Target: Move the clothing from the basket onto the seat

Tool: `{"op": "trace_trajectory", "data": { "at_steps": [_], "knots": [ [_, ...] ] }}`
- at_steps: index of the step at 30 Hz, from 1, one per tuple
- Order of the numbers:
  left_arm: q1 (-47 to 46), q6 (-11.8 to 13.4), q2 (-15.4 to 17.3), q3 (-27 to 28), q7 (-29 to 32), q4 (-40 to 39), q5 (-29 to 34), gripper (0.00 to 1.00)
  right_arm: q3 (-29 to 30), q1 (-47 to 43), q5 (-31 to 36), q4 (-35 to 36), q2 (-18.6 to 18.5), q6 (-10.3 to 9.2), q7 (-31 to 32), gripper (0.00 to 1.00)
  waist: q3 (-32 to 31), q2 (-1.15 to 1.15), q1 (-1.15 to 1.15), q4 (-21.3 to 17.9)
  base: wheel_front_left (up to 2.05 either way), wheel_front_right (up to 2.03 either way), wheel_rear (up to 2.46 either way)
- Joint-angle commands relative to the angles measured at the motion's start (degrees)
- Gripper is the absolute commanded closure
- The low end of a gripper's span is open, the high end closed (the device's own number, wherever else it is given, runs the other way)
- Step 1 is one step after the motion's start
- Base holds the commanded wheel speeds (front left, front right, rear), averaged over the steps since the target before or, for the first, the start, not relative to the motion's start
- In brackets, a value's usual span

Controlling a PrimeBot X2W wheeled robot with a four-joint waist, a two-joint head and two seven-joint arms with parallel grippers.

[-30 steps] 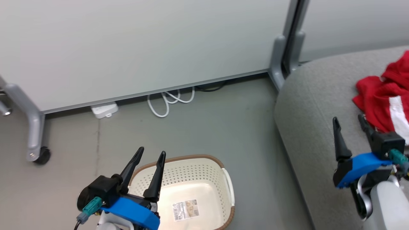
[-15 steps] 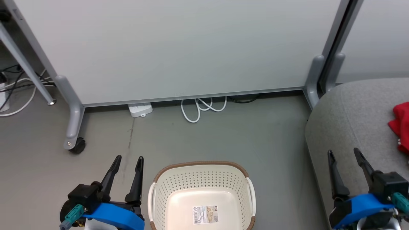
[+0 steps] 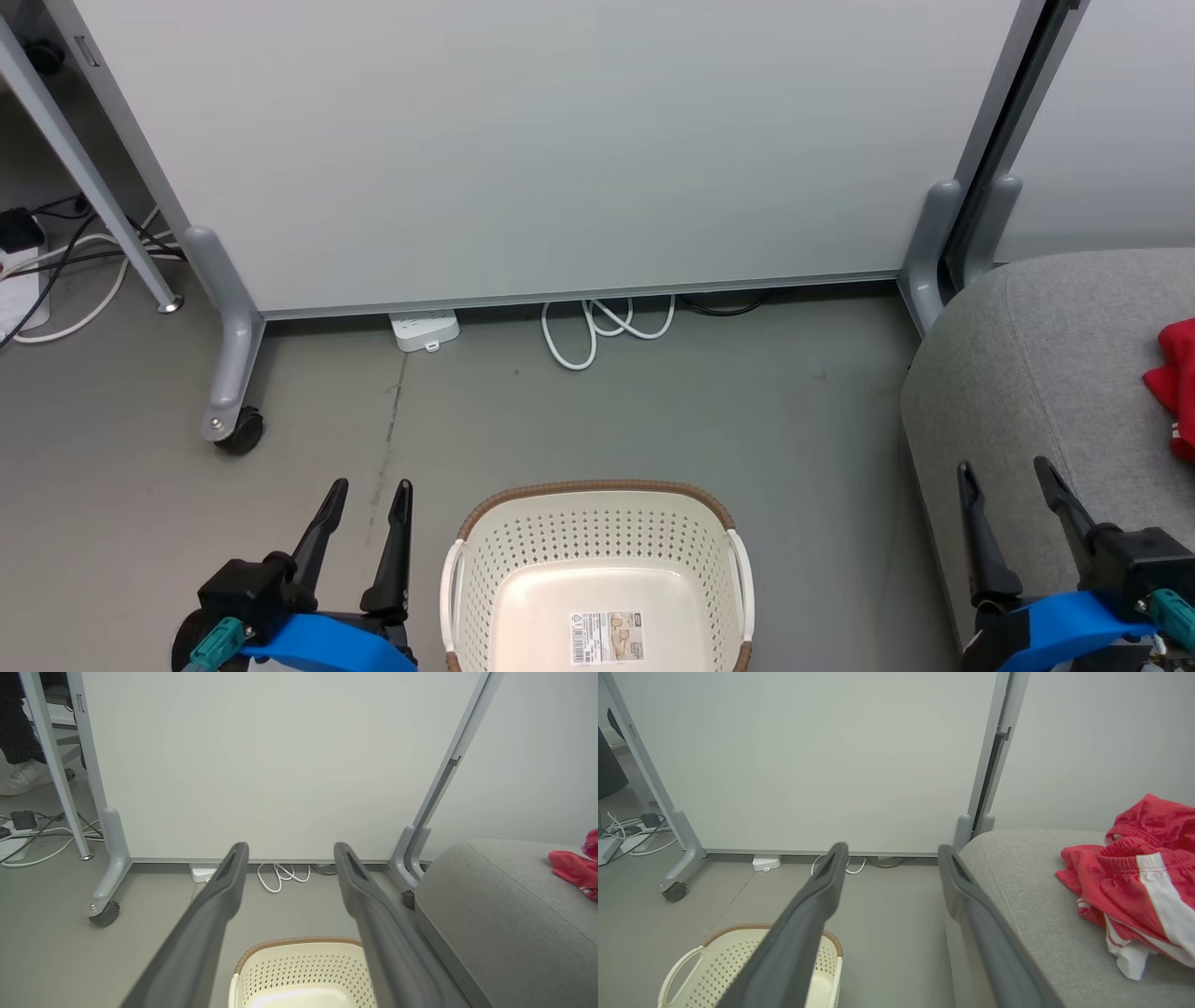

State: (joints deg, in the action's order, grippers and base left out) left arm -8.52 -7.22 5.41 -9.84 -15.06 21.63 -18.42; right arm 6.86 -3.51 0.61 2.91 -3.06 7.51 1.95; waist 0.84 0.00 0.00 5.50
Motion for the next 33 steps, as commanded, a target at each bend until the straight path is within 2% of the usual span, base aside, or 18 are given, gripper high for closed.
{"op": "trace_trajectory", "data": {
  "at_steps": [1, 12, 13, 22, 33],
  "knots": [
    [0.5, -0.2, 0.3, 0.1, -0.2, 0.0, 0.2, 0.0, 0.1, -0.7, 0.4, 0.4, 0.2, -0.04, 0.0, 0.0, 0.0, 0.0, 0.0, 0.0, 0.0, 0.0, 0.0],
    [1.5, -0.3, 0.2, -0.2, -0.2, -0.1, 0.1, 0.0, 1.1, -2.3, -0.8, 1.0, 0.3, -0.04, 0.5, 0.0, -0.6, 0.0, 0.0, -0.1, 0.0, 0.0, 0.0],
    [1.1, -0.1, 0.0, -0.1, 0.0, 0.0, 0.1, 1.0, 1.0, -1.5, -0.7, 0.8, 0.1, 0.0, 0.5, 1.0, -0.6, 0.0, 0.0, -0.1, 0.0, 0.0, 0.0],
    [4.4, 0.0, -1.1, -0.1, 0.4, 4.2, -0.4, 1.0, 1.0, -1.5, -1.0, -4.5, 0.5, 0.04, 0.7, 1.0, -0.7, 0.0, 0.0, -0.2, 0.0, 0.0, 0.0],
    [4.1, 0.0, -1.3, 2.3, 3.5, 2.5, -11.1, 1.0, 0.9, 0.3, -14.4, -6.5, 0.5, 0.03, 1.4, 1.0, -0.7, 0.0, 0.0, -0.6, 0.0, 0.0, 0.0]
  ]
}}
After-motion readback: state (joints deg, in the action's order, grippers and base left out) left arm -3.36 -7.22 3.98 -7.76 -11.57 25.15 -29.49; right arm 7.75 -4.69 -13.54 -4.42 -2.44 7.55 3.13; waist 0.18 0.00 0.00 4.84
